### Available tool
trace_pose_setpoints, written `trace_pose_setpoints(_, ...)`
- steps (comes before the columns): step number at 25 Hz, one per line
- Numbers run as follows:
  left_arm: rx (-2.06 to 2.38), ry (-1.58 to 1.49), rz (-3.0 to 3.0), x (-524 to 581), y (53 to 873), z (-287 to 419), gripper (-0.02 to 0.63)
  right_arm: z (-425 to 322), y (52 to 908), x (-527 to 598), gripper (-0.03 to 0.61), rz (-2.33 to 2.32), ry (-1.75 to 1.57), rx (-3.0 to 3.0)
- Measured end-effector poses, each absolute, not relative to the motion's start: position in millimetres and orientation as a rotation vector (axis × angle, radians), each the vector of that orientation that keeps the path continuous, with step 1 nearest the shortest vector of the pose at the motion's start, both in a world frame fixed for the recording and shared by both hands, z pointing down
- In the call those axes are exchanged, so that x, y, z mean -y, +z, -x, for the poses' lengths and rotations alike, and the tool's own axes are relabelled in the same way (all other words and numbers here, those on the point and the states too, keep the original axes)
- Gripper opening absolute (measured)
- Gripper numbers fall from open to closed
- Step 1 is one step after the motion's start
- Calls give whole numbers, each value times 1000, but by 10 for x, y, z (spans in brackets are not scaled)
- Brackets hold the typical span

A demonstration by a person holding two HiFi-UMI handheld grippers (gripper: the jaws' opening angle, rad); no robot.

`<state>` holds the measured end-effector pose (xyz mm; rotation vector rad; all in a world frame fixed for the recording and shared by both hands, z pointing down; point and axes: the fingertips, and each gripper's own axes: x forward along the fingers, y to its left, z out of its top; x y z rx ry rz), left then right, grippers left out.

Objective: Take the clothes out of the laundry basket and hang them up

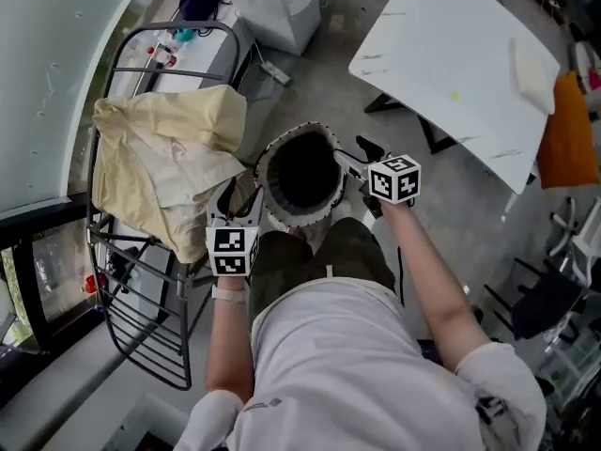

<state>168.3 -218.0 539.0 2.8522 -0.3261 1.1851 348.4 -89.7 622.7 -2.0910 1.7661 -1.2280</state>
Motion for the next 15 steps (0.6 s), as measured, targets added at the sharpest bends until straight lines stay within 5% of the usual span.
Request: trace_pose_setpoints(15,-205,1523,-2642,1300,7563,-1930,219,-2782,7600,-594,304,2183,-1491,-1388)
